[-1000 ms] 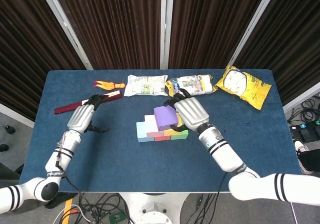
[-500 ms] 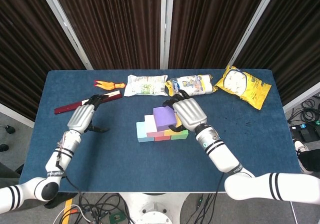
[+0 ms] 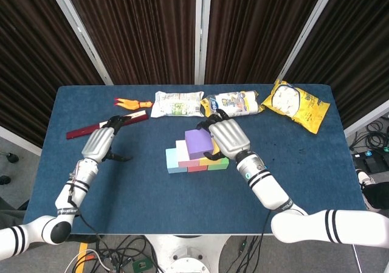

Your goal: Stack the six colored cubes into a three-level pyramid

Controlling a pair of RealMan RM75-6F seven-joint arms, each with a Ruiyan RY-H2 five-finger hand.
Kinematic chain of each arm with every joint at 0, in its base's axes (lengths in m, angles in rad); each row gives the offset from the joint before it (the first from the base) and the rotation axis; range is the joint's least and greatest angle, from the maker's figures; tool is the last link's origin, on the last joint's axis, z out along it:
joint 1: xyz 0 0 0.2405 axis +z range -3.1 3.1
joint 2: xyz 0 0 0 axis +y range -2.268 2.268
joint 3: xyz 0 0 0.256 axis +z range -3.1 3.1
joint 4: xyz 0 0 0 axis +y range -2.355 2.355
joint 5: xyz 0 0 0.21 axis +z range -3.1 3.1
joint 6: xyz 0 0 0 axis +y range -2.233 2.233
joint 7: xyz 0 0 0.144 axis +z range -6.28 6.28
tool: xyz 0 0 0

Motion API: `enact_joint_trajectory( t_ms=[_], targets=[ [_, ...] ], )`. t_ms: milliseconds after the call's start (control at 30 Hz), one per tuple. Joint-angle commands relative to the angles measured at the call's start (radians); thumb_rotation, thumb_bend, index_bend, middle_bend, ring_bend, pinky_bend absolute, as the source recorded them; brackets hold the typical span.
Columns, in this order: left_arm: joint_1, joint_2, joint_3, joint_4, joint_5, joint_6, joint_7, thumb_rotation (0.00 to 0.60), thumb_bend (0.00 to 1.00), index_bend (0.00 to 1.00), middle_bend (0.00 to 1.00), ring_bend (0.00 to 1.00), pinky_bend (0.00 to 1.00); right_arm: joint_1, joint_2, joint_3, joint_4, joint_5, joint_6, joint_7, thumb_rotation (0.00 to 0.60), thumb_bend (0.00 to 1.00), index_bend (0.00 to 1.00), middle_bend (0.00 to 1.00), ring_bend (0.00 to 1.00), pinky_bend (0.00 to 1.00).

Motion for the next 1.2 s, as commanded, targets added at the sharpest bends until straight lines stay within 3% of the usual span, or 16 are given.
enact_joint_trajectory(
  t_ms=[33,267,367,500,567,700,800,1000,1200],
  targets=[
    [0.0,-0.001,0.002,-0.001,0.0,-0.001,0.005,0.6,0.0,0.11,0.1,0.01,0.18,0.001,0.001,-0.001,0.001,0.003,-0.005,0.002,0.6,0.2,0.32,0.44,0.15,0.0],
    [0.001,-0.004,0.002,0.0,0.001,0.001,0.005,0.6,0.0,0.11,0.1,0.01,0.18,0.013,-0.009,-0.011,0.01,0.02,-0.006,-0.015,0.6,0.2,0.32,0.44,0.15,0.0],
    [0.002,-0.005,0.001,0.002,0.001,0.001,0.002,0.6,0.0,0.11,0.1,0.01,0.18,0.016,-0.011,-0.014,0.011,0.025,-0.006,-0.021,0.6,0.18,0.27,0.42,0.13,0.0],
    [0.002,-0.007,0.0,0.008,0.003,0.001,0.001,0.6,0.0,0.11,0.1,0.01,0.18,0.018,-0.003,-0.02,0.006,0.031,-0.019,-0.021,0.6,0.12,0.05,0.27,0.03,0.0],
    [0.002,-0.008,-0.001,0.009,0.002,0.002,0.001,0.6,0.0,0.11,0.1,0.01,0.18,0.017,0.003,-0.021,0.004,0.03,-0.026,-0.015,0.6,0.1,0.01,0.18,0.0,0.0],
    [0.002,-0.009,-0.003,0.009,0.002,0.003,0.003,0.6,0.0,0.11,0.09,0.0,0.18,0.011,0.011,-0.019,-0.004,0.014,-0.027,0.0,0.6,0.05,0.0,0.06,0.0,0.0],
    [0.001,-0.009,-0.003,0.01,0.001,0.003,0.006,0.6,0.0,0.11,0.09,0.0,0.18,0.002,0.021,-0.017,-0.018,-0.005,-0.018,0.013,0.6,0.03,0.0,0.04,0.0,0.0],
    [0.009,0.008,0.0,0.018,-0.007,0.008,0.02,0.6,0.0,0.11,0.09,0.0,0.18,-0.058,0.069,-0.005,-0.067,-0.084,0.034,0.077,0.6,0.02,0.0,0.0,0.0,0.0],
    [0.067,0.027,0.023,0.058,0.004,0.097,0.043,0.6,0.0,0.11,0.09,0.0,0.16,-0.252,0.152,-0.022,-0.088,-0.301,0.174,0.294,0.6,0.02,0.0,0.01,0.0,0.0]
  ],
)
